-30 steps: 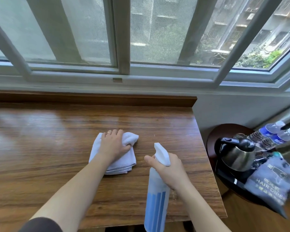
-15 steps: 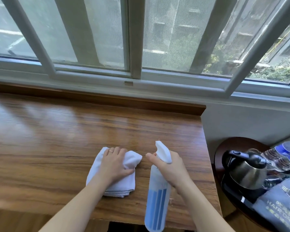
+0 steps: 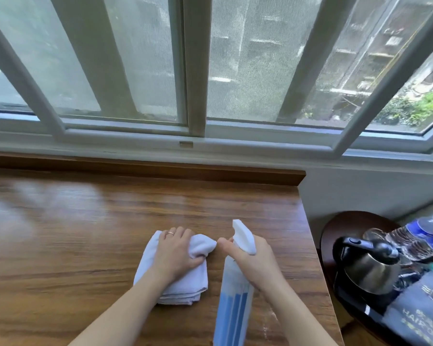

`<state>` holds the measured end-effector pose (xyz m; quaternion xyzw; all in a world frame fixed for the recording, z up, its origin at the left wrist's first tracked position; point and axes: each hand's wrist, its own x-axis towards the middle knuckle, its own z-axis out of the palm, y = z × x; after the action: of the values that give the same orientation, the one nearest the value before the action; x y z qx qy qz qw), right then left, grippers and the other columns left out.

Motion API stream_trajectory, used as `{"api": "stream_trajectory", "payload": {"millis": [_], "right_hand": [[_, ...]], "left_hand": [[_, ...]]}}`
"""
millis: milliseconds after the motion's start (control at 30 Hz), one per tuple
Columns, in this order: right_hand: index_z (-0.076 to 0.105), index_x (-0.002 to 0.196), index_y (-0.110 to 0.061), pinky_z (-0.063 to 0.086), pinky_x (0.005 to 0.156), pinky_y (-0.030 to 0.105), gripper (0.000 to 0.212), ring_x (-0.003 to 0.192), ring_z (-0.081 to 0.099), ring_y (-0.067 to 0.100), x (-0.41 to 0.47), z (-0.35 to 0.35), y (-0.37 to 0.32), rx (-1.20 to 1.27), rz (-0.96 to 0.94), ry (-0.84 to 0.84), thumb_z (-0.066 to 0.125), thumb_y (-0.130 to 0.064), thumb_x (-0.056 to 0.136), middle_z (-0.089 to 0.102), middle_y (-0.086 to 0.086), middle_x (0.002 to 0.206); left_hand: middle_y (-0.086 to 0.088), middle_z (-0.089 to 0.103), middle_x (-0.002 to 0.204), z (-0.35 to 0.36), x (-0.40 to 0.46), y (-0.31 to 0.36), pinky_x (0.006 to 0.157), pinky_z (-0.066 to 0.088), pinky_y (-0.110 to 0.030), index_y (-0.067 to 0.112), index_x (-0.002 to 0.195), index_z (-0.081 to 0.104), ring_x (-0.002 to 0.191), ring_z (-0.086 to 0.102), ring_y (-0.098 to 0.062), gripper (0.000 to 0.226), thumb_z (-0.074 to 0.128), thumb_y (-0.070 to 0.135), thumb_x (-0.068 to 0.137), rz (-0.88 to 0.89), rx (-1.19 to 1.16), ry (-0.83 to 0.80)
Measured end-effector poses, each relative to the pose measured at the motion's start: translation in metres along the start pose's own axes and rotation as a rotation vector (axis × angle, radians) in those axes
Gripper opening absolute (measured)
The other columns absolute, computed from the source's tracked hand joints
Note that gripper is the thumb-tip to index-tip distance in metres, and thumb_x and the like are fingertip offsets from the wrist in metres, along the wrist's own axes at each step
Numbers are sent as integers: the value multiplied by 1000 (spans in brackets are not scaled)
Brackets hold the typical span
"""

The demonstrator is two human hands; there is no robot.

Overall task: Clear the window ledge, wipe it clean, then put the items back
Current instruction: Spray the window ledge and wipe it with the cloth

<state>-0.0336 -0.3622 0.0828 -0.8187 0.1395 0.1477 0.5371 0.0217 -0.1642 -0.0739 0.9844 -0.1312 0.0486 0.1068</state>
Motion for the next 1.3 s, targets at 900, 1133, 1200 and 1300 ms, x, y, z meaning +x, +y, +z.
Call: {"api": "stream_trajectory", "payload": {"millis": [900,1133,1200,1300], "right_hand": [[61,65,-24,43,63,28,35,57,50,4,40,-15,-10,-9,32,52,71,-54,81,55,-11,57],[65,74,-17,43,66,31,37,63,52,7,52,-18,-9,18,42,51,73,-52,81,56,-10,59],[66,74,-17,44,66,31,36,63,53,7,56,-18,-10,22,48,52,73,-52,81,56,-10,60],[66,72,-21,44,66,31,33,63,54,8,62,-19,-9,17,49,51,73,-51,81,57,-10,60]], "left_hand": [[4,60,84,7,20,-4,72,48,-38,21,90,61,76,59,-24,56,57,64,54,87,-30,-3],[4,59,80,15,29,-3,74,37,-36,19,85,63,74,59,-24,53,59,64,56,94,-62,75],[5,59,80,15,36,-3,72,43,-37,20,84,62,74,59,-24,52,58,64,57,93,-61,63],[5,61,82,13,53,-2,73,46,-38,21,86,63,75,60,-24,53,57,66,58,52,-44,31]]}}
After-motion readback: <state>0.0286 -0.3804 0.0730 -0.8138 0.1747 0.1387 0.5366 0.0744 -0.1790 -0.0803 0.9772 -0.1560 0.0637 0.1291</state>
